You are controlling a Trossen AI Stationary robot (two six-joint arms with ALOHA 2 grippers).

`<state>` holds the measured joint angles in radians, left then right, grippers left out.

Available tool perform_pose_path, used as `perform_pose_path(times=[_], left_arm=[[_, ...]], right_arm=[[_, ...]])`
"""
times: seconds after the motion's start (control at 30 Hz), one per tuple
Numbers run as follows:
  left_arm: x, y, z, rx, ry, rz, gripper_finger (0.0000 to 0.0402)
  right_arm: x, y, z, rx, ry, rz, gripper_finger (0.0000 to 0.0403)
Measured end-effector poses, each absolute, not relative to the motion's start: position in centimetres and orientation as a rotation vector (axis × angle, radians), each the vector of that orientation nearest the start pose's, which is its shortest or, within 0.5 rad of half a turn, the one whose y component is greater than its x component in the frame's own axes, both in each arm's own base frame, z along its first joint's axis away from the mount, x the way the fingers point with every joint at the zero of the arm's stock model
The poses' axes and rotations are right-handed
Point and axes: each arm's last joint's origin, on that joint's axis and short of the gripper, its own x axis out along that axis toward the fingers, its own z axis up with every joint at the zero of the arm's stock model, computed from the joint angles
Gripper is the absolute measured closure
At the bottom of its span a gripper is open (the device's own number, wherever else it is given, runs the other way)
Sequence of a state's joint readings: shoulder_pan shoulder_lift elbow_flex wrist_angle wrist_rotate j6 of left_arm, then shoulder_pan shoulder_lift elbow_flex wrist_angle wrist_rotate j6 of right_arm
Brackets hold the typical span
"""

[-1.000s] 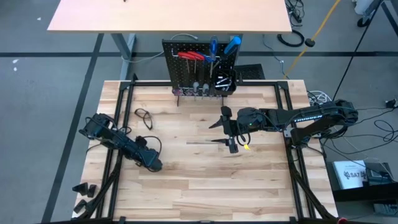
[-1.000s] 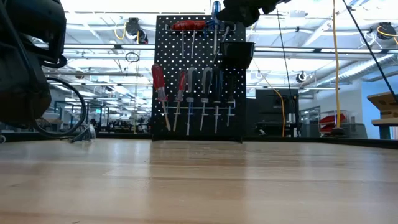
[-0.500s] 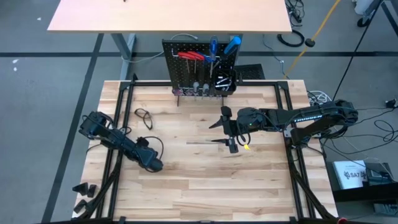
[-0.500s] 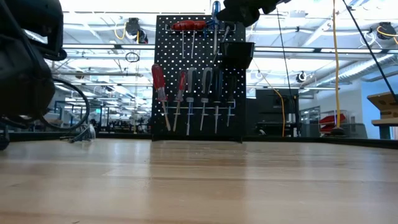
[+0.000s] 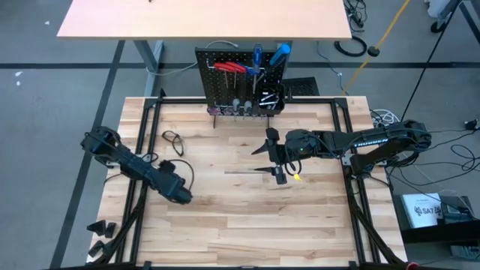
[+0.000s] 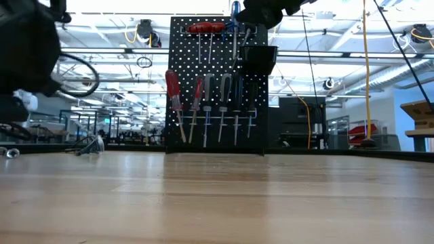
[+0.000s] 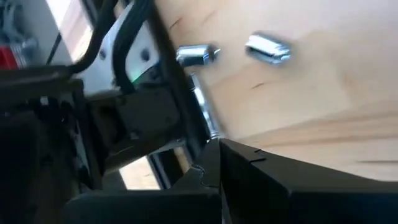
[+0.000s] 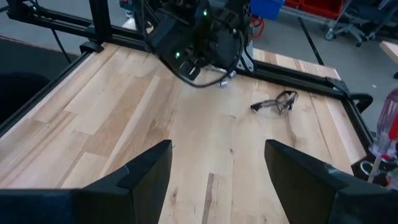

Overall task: Hang tools onto peg board
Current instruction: Put the socket wrench into the black bin on the peg board

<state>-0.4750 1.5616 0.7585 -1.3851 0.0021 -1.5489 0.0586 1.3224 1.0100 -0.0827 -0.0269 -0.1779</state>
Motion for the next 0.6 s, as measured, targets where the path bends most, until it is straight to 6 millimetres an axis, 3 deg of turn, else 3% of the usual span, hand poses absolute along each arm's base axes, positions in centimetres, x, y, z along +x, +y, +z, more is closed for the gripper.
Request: perform_pose_path(times=[0.1, 0.37, 0.6], left_arm=[[14.7, -7.8, 14.4, -0.411, 1.743, 1.334, 0.0401], [14.9, -8.3, 13.4, -0.391, 1.779, 1.376, 0.0401], [15.5, -9.7, 11.8, -0.497, 1.825, 1.205, 0.0401]], right_arm=[[29.5, 1.8, 30.4, -0.177, 0.391, 0.119, 0.0154], [29.5, 1.8, 30.3, -0.184, 0.393, 0.120, 0.0154], [29.5, 1.8, 30.4, -0.184, 0.390, 0.120, 0.0154]])
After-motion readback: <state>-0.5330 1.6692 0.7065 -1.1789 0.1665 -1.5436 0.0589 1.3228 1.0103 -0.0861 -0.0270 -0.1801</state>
